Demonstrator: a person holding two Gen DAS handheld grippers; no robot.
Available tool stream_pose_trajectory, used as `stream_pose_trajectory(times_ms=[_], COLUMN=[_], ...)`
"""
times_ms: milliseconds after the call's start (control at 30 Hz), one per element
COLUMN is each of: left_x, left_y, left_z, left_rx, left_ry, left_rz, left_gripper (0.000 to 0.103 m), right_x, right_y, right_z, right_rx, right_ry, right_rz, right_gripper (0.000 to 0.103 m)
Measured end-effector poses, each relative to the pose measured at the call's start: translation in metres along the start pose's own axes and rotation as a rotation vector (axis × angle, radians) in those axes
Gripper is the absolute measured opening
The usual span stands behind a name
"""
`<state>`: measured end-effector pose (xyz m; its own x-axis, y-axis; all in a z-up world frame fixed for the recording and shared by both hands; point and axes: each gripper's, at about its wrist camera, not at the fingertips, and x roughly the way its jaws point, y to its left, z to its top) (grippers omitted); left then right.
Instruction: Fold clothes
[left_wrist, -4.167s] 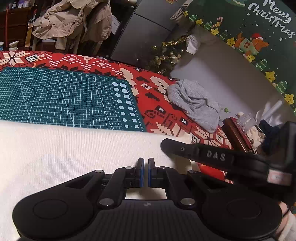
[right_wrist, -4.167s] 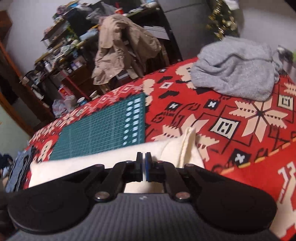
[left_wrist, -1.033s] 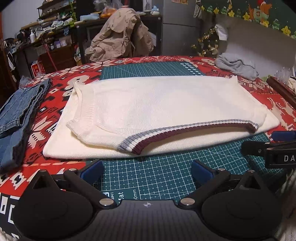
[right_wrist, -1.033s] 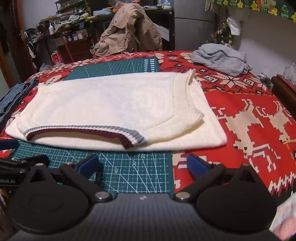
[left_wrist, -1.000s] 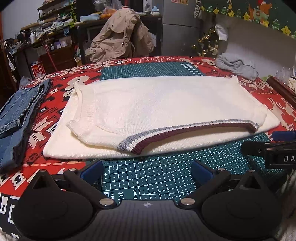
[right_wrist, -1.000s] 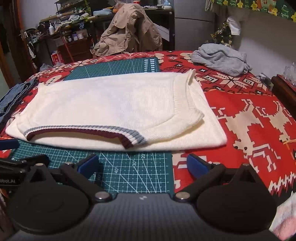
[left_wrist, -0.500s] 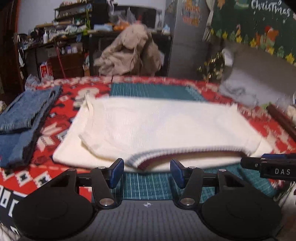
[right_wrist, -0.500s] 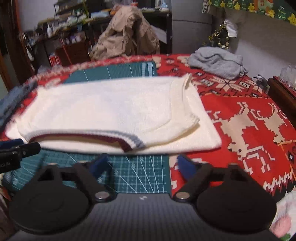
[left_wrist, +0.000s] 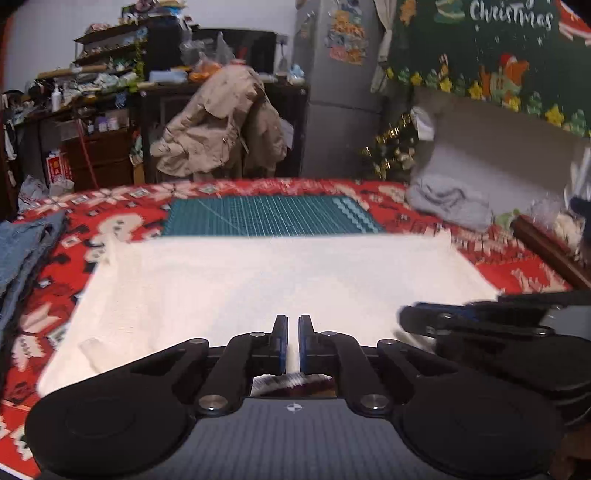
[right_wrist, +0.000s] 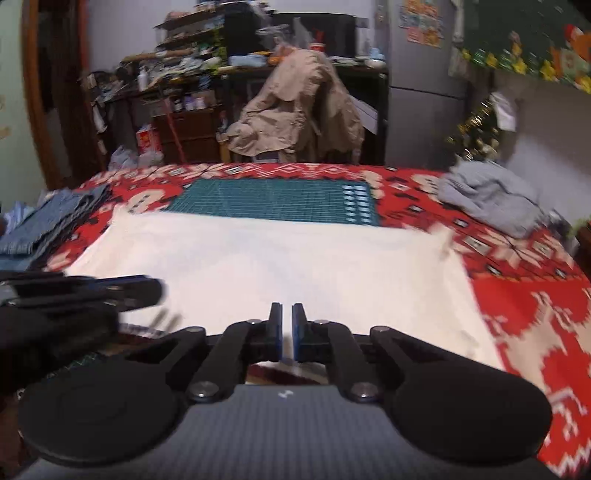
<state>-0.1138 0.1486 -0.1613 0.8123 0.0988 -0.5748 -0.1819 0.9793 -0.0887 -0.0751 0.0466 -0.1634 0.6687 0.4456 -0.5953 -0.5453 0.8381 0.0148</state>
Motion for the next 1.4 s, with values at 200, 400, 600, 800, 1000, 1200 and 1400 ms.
stream_pose_trajectory(times_ms=[200, 400, 600, 800, 1000, 1200, 1400], left_x=[-0.006, -0.015, 0.018, 0.021, 0.001, -0.003, 0.022], left_y=[0.004, 0.009, 0.017, 0.022, 0.02, 0.028, 0.035], left_z=[-0.016, -0.01, 0.011, 0.003, -0.011, -0.001, 0.041], left_rx=[0.026, -0.008, -0.04, -0.057, -0.006, -0.073, -0.089], left_ry=[0.017, -0.045, -0.02, 0.024, 0.029, 0.004, -0.034], left_rz=[-0.002, -0.035, -0.043, -0.047, -0.042, -0.065, -0.056], left_gripper=[0.006, 0.006, 0.006, 0.006, 0.006, 0.006, 0.006], right_x=[0.01, 0.001, 0.019, 0.043, 0.023, 0.012, 0.025], right_y=[0.006, -0.003, -0.001, 0.005, 0.008, 0.0, -0.003], right_z=[-0.016, -0.014, 0.01, 0.01, -0.007, -0.004, 0.031], right_rx=[-0.034, 0.028, 0.011, 0.0, -0.043, 0.017, 0.022], right_ry=[0.026, 0.032, -0.017, 0.032, 0.038, 0.037, -0.018], right_rz=[0.022, 0.062, 0.082, 0.1, 0.104, 0.124, 0.125], right_gripper=[0.005, 0.006, 0.006, 0.006, 0.006, 0.006, 0.006])
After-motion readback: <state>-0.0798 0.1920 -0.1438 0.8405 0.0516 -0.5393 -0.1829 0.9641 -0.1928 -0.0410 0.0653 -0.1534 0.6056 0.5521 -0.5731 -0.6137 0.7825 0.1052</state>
